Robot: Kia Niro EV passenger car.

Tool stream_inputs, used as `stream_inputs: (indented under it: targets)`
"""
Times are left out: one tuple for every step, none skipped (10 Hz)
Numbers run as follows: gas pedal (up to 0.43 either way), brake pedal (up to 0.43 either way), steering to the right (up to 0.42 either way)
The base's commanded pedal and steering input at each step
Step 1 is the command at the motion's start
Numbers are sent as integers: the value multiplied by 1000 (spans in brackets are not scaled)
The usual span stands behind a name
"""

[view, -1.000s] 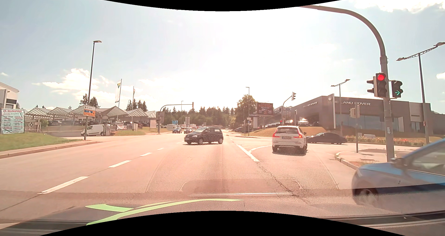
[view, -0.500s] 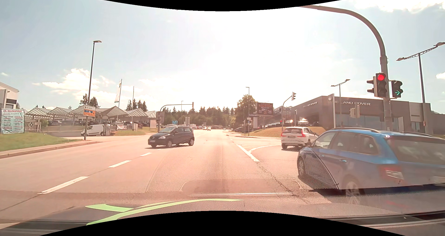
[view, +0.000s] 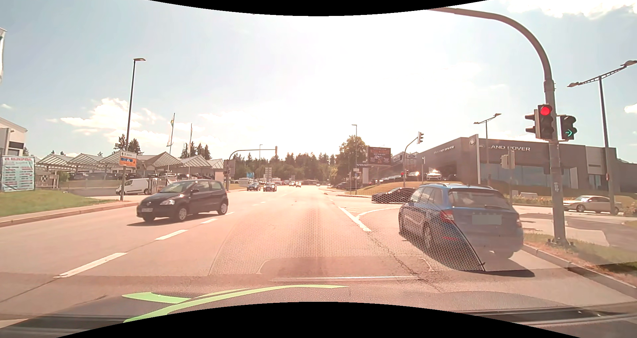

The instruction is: Follow the waypoints while adhering to traffic rules and regulations

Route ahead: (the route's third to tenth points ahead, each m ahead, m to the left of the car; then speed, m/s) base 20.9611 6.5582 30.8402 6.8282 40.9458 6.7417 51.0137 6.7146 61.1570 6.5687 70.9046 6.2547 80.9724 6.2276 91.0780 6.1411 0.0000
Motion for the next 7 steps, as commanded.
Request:
stream_inputs:
  targets:
    - [0,256,-4]
    - [0,262,-4]
    - [0,256,-4]
    - [0,256,-4]
    - [0,262,-4]
    - [0,256,-4]
    - [0,256,-4]
